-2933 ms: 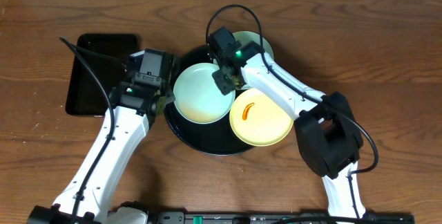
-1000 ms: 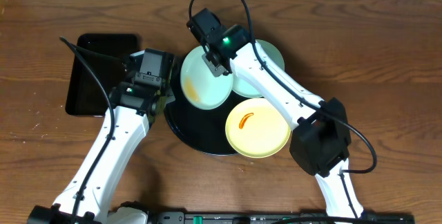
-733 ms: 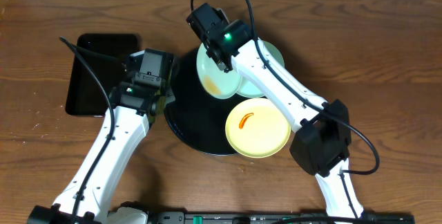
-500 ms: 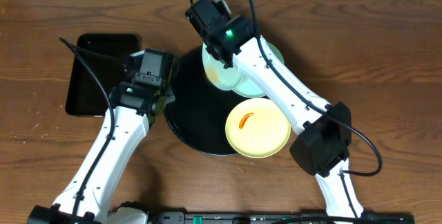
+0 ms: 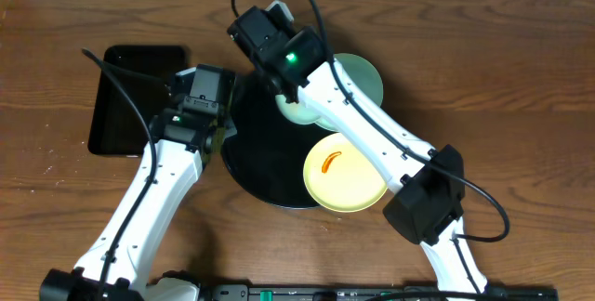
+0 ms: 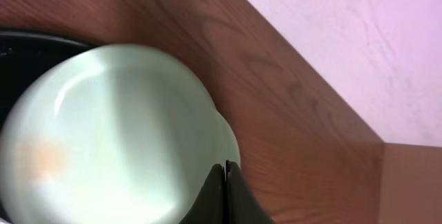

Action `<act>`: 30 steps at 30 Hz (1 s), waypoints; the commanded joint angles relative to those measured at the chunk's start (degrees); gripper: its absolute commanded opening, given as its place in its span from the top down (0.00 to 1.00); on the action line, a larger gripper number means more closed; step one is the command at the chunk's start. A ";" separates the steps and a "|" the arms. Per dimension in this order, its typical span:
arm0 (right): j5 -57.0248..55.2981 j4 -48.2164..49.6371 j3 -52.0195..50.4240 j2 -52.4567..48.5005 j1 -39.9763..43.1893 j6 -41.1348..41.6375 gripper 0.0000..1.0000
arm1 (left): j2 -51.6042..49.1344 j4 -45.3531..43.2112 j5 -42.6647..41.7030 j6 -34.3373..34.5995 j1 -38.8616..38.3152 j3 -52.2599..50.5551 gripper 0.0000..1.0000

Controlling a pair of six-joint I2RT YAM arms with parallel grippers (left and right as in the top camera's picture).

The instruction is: Clean dirty plates on tray and stack at the side

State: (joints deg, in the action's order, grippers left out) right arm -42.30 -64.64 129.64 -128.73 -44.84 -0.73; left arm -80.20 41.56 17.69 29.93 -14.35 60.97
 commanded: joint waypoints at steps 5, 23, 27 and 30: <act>-2.56 -0.09 1.46 2.10 -1.11 -1.22 0.99 | -1.49 -0.63 -2.21 0.83 0.31 -0.74 0.88; 33.11 -2.73 -3.17 2.03 13.03 5.18 0.54 | -1.49 -0.68 -2.23 0.83 0.31 -0.74 0.88; 37.79 -0.70 -8.87 2.03 14.56 5.14 0.53 | -1.49 -0.72 -2.21 0.83 0.31 -0.74 0.88; 39.12 1.81 -13.11 2.03 14.64 5.18 0.53 | -1.49 -0.92 -2.23 0.85 0.31 -0.74 0.88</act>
State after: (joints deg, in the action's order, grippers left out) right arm -7.62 -63.75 119.28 -128.18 -29.69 3.51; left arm -81.34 40.73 15.31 30.13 -14.35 60.86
